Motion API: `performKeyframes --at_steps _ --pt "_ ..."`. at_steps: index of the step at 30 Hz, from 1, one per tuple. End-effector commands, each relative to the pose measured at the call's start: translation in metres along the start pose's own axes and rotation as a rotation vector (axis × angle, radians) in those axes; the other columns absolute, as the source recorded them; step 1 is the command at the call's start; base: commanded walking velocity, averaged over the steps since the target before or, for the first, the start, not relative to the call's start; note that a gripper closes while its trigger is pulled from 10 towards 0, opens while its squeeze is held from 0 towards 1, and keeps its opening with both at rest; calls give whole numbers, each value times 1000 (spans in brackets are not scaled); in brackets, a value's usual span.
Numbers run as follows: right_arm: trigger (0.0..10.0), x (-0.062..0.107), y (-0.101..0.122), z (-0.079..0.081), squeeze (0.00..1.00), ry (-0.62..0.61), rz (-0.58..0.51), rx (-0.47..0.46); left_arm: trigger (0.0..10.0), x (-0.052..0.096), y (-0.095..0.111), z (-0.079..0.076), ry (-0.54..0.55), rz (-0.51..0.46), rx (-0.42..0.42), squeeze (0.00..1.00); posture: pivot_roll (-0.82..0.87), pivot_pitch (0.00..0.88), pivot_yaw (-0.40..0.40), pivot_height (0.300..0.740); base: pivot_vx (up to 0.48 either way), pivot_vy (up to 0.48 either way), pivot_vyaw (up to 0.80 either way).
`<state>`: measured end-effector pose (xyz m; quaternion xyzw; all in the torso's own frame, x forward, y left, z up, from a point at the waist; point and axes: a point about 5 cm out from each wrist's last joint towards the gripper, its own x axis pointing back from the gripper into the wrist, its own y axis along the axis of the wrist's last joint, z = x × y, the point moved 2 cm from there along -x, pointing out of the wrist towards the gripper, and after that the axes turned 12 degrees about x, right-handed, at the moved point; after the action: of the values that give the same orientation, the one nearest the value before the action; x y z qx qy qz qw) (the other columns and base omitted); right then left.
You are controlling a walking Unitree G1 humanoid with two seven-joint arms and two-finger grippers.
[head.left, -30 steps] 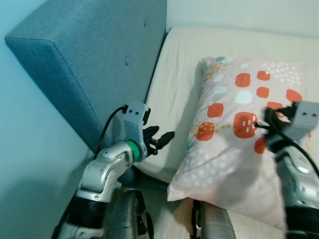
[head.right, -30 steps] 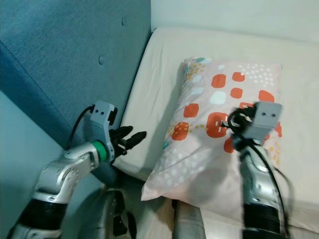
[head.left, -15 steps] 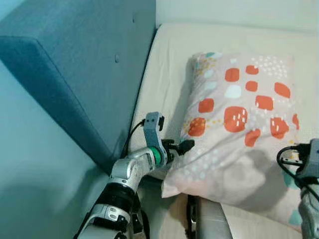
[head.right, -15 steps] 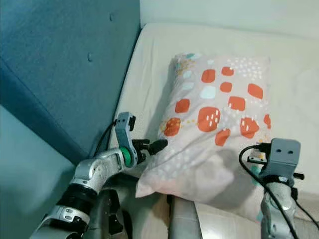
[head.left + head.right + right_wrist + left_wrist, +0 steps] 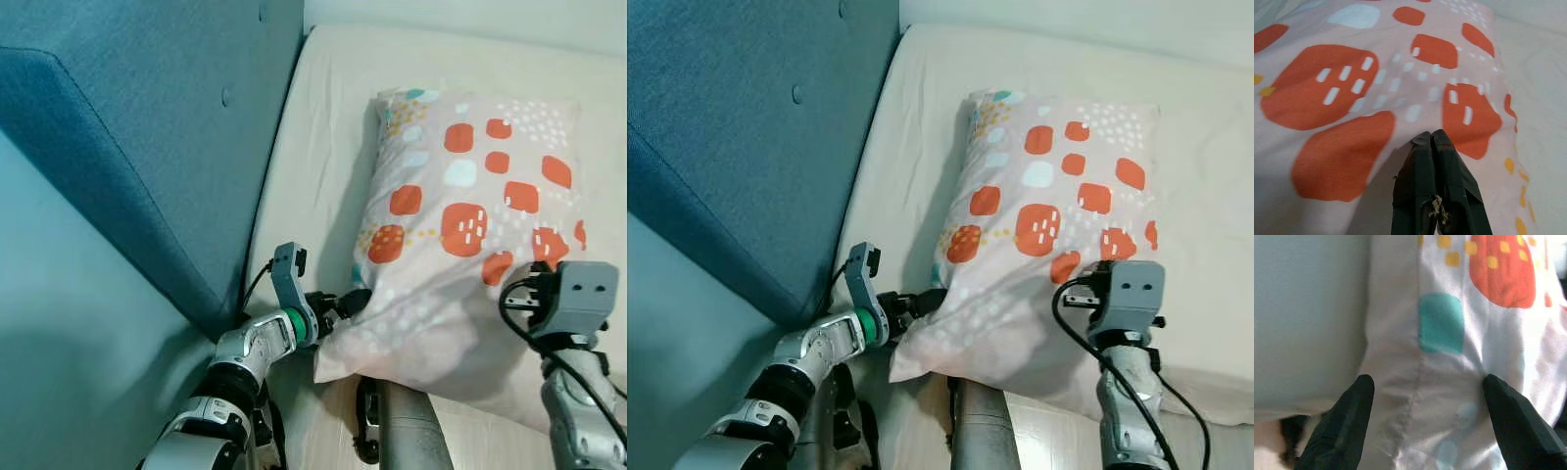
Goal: Clean up the room
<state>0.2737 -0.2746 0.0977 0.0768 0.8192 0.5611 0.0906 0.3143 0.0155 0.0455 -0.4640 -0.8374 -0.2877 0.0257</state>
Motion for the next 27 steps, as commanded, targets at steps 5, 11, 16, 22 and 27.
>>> performKeyframes --at_steps 5,11,16,22,27 --pt "10000 0 -1 5 0 10 3 -14 10000 -16 -36 -33 -177 137 53 0 -151 217 63 625 0 0 0" --pt "10000 -2 -1 5 0 5 6 -17 10000 -23 -46 -53 -229 172 36 0 -147 211 65 625 0 0 0" --pt "10000 -3 -1 2 0 -2 9 -18 0 -27 -54 -71 -263 210 -35 0 -141 205 68 625 0 0 0" --pt "10000 -4 -3 1 0 -10 15 -22 0 -28 -57 -81 -262 224 -105 0 -139 200 69 625 0 0 0" --pt "10000 -5 -4 1 0 -13 18 -23 0 -28 -55 -80 -231 218 -115 0 -137 194 70 625 0 0 0"
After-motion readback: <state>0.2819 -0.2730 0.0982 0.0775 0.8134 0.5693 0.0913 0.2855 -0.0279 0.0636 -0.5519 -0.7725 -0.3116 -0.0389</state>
